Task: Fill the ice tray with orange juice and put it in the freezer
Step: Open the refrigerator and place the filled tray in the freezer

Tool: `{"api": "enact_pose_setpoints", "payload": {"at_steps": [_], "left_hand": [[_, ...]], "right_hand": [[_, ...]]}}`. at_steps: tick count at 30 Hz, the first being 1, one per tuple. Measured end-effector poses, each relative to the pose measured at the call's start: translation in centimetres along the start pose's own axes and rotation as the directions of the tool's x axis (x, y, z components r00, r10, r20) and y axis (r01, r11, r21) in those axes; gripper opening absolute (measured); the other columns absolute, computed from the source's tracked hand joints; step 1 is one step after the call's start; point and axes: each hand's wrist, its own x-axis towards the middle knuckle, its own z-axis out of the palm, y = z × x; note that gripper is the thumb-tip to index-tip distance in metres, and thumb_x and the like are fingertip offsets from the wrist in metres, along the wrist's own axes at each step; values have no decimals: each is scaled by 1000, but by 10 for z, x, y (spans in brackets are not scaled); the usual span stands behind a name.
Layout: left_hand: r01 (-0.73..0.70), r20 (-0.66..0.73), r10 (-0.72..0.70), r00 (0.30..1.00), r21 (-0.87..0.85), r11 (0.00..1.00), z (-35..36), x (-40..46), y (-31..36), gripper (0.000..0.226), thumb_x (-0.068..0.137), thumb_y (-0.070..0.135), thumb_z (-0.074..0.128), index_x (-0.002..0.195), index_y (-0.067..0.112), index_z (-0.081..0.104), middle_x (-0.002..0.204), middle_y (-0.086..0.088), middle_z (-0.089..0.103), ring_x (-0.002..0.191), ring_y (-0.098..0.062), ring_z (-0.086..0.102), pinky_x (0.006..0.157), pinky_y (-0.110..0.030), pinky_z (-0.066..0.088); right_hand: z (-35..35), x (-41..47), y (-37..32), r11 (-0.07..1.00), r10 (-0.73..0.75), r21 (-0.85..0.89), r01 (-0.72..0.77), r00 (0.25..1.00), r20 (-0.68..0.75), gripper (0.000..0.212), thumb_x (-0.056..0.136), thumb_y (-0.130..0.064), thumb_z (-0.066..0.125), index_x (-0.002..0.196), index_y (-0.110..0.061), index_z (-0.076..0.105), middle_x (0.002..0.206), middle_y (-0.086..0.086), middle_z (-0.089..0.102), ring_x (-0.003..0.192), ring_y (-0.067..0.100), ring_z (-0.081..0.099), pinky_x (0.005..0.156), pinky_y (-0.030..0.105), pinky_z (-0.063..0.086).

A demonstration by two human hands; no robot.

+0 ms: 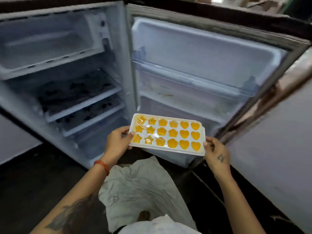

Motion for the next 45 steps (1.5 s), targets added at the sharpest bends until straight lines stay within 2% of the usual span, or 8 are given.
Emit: {"api": "enact_pose_setpoints", "payload": {"at_steps": [6,15,24,27,32,37,41,45], "left_hand": [[82,-201,-94,975,-70,994,-53,1,-22,27,92,10,58,118,4,63,82,5,61,68,-15,61,48,-18,54],[114,-377,-161,912,-144,983,-131,17,-41,29,92,9,57,120,0,61,87,-4,60,70,-15,58,45,-14,51],[112,-420,-179,890,-180,977,-216,77,-51,30,95,9,51,124,3,59,90,-6,63,71,-13,59,48,-14,50],[92,-434,-163,886,-181,979,-242,102,-44,32,95,8,51,126,3,58,88,-4,62,69,-12,59,50,-15,53],[30,-482,-134,866,-217,976,-274,145,-25,32,93,3,53,124,4,59,82,3,62,61,-5,62,56,-15,55],[-23,-547,-150,823,-296,955,-289,186,-11,35,92,-2,52,127,-1,54,106,-10,60,89,-19,59,55,-11,53],[-61,-610,-165,775,-333,941,-296,217,-6,36,92,-4,51,128,-3,52,107,-11,58,91,-19,57,53,-9,51],[-109,-680,-156,716,-330,938,-301,242,-5,33,92,-4,49,125,-1,56,105,-8,59,91,-20,57,52,-8,49]], "right_hand": [[55,34,-42,979,-200,21,201,951,234,24,96,-13,51,115,-6,64,106,12,69,94,31,65,83,50,53],[140,52,-119,945,-326,102,312,856,402,22,96,-12,49,110,-9,65,90,4,67,75,22,60,73,34,51],[221,68,-203,920,-393,176,351,817,423,20,95,-10,50,109,-6,64,88,6,65,75,21,57,65,27,46],[246,80,-231,913,-407,194,358,815,413,23,95,-14,51,112,-5,64,91,8,66,77,22,59,72,33,50],[277,110,-278,876,-483,237,421,767,423,21,97,-15,48,110,-7,63,86,6,63,60,12,55,65,29,45],[307,146,-324,847,-530,304,436,736,421,20,97,-13,48,107,-4,64,91,10,65,64,16,56,57,27,51],[334,173,-358,827,-561,310,469,717,414,24,95,-8,48,108,1,65,85,10,63,56,12,53,57,29,46],[356,193,-387,820,-572,315,478,704,422,24,94,-9,48,111,-3,65,94,9,63,64,8,55,46,9,45]]}}
